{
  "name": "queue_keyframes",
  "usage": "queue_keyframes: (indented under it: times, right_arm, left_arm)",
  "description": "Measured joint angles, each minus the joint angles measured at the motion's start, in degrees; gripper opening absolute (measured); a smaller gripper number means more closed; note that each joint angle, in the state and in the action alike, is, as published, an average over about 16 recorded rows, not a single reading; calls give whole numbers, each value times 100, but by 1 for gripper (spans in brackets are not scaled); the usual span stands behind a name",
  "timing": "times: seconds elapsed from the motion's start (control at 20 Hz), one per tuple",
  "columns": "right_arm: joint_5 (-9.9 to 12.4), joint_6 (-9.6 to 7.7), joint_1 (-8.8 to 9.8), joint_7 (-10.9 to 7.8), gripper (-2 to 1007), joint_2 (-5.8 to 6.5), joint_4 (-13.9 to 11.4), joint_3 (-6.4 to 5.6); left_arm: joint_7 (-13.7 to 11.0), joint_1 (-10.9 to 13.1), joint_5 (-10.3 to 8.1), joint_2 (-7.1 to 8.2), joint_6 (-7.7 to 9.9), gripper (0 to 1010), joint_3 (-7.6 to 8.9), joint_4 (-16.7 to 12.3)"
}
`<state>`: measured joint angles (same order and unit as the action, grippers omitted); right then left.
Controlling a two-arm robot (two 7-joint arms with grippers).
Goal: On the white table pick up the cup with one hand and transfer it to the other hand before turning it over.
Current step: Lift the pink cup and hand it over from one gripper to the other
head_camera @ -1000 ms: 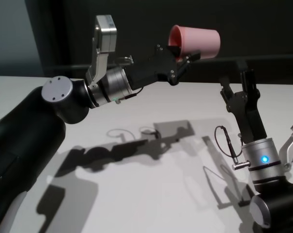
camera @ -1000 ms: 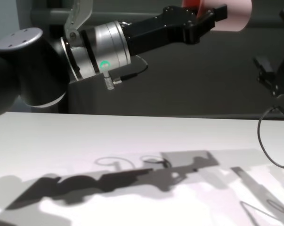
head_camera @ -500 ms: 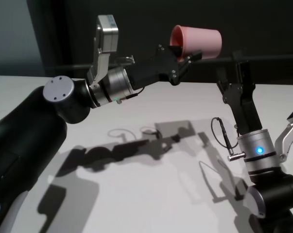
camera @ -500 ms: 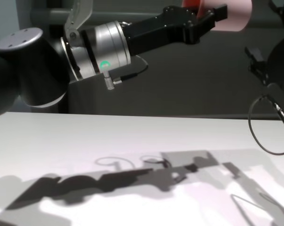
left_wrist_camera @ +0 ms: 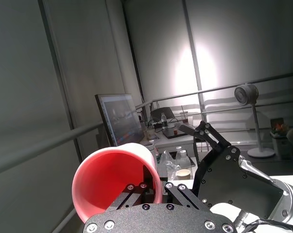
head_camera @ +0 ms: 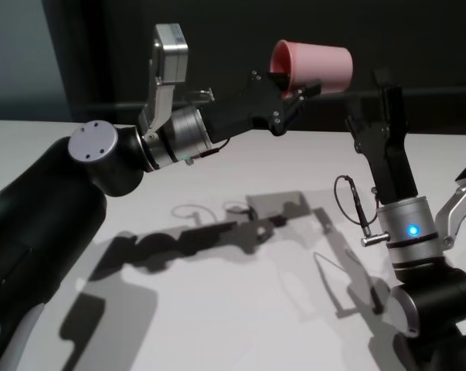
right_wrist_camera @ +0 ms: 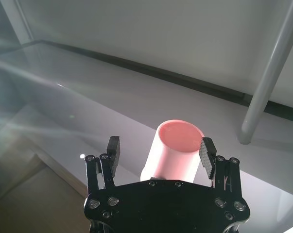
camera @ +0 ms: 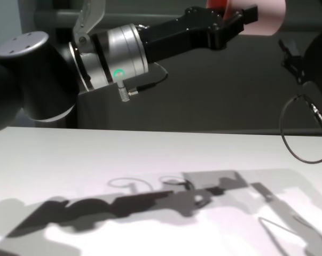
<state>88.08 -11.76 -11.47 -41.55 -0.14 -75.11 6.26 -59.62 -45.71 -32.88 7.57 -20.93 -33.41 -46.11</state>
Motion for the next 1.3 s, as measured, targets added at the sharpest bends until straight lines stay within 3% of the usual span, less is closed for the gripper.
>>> queue_keyframes:
  times: [0.9, 1.3]
  right_arm:
    - [310, -94, -606, -535, 1002, 37, 1064, 261]
    - [409, -143, -833, -720, 1002, 54, 1371, 389]
  left_arm:
    - [0, 0, 0, 0, 0, 56, 0, 0]
    - [0, 0, 0, 0, 0, 56, 0, 0]
